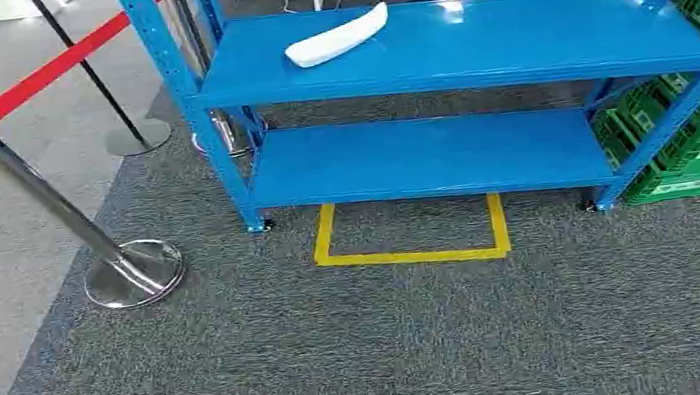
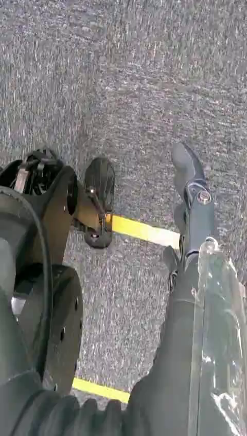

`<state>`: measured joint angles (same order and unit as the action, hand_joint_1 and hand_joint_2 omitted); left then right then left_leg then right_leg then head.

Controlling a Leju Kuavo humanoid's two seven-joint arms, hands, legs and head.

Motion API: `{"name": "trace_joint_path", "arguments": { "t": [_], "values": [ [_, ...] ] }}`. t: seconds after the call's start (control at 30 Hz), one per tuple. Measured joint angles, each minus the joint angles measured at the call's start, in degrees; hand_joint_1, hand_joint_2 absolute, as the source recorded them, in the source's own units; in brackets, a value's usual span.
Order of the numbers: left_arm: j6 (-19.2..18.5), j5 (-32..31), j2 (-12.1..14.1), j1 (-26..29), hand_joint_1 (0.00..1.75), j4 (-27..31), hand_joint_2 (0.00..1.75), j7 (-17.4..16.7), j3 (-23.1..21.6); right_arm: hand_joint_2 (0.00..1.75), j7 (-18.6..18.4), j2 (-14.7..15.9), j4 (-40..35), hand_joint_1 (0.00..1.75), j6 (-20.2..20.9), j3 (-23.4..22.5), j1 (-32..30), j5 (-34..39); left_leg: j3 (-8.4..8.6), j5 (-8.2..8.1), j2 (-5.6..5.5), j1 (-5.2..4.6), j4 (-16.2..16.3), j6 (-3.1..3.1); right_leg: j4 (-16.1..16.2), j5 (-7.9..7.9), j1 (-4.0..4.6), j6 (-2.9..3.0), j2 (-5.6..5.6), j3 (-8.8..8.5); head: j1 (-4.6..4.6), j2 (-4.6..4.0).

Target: Take the parts from the cabinet and place them on the table.

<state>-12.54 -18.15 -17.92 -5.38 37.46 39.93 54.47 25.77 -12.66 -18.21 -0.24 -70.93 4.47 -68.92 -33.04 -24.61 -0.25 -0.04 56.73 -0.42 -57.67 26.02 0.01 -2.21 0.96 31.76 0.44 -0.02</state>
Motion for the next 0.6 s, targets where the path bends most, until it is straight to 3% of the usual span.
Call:
{"name": "trace_joint_path", "arguments": {
  "t": [0.1,0.23,0.4,0.6],
  "values": [
    [2.9,7.1,0.1,2.6,0.00,16.4,1.75,-2.3,-14.7,1.75,0.3,0.0,0.0,0.00,0.7,0.0,0.2,-0.3,-0.03,0.06,-0.15,0.03,0.0,-0.05,0.0,0.00,0.06,0.01,0.16,-0.03,0.02,0.00],
    [7.2,9.4,0.9,4.9,0.00,34.6,1.75,-3.7,-32.8,1.75,0.6,0.0,0.1,0.00,0.7,0.1,0.4,-1.4,-0.03,0.10,-0.18,0.03,0.0,-0.05,0.0,-0.01,0.05,0.03,0.20,-0.01,0.04,0.02],
    [9.5,7.8,1.5,4.9,0.00,47.8,1.75,-2.5,-50.6,1.75,1.5,0.0,0.2,0.00,0.0,0.6,0.6,-2.4,-0.04,0.10,-0.19,-0.05,0.0,-0.04,0.0,-0.12,-0.02,-0.04,0.09,-0.03,0.06,0.00],
    [7.1,6.2,2.1,4.5,0.00,56.9,1.75,-2.0,-63.3,1.75,1.6,0.0,0.5,0.00,-0.9,1.5,0.7,-3.0,-0.05,0.09,-0.19,-0.08,0.0,-0.02,0.0,-0.12,-0.04,-0.05,0.10,0.01,0.04,0.02]
  ]
}}
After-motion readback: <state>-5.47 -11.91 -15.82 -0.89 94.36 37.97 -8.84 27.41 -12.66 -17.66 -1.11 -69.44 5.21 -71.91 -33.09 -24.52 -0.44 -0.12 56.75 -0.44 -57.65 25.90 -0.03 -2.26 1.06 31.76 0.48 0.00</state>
